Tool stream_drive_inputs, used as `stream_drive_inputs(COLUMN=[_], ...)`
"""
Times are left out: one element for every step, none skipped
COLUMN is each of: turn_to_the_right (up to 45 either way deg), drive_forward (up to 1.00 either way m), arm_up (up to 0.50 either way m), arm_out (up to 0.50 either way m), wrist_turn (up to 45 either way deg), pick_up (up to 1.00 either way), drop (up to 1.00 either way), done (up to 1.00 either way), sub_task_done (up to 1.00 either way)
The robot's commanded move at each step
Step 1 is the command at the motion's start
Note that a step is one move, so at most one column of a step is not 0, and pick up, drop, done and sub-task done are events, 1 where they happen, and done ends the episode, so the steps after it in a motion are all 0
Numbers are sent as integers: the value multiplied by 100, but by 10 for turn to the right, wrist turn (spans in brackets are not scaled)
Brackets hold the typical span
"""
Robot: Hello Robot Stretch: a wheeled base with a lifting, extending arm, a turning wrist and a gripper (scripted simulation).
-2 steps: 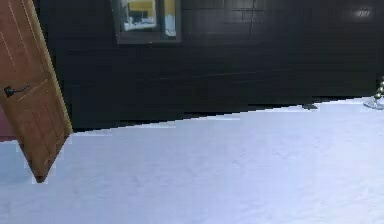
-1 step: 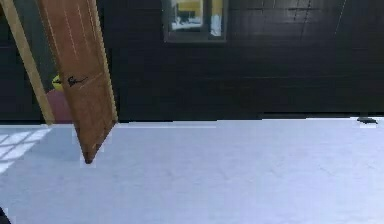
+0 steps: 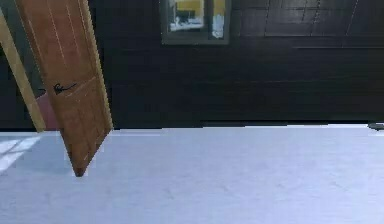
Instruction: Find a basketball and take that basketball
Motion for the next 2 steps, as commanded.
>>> stream_drive_inputs(turn_to_the_right=[450,360], drive_forward=[0,0], arm_up=[0,0], arm_out=[0,0], wrist_turn=[0,0], pick_up=[0,0], drop=[0,0], done=[0,0], sub_task_done=[0,0])
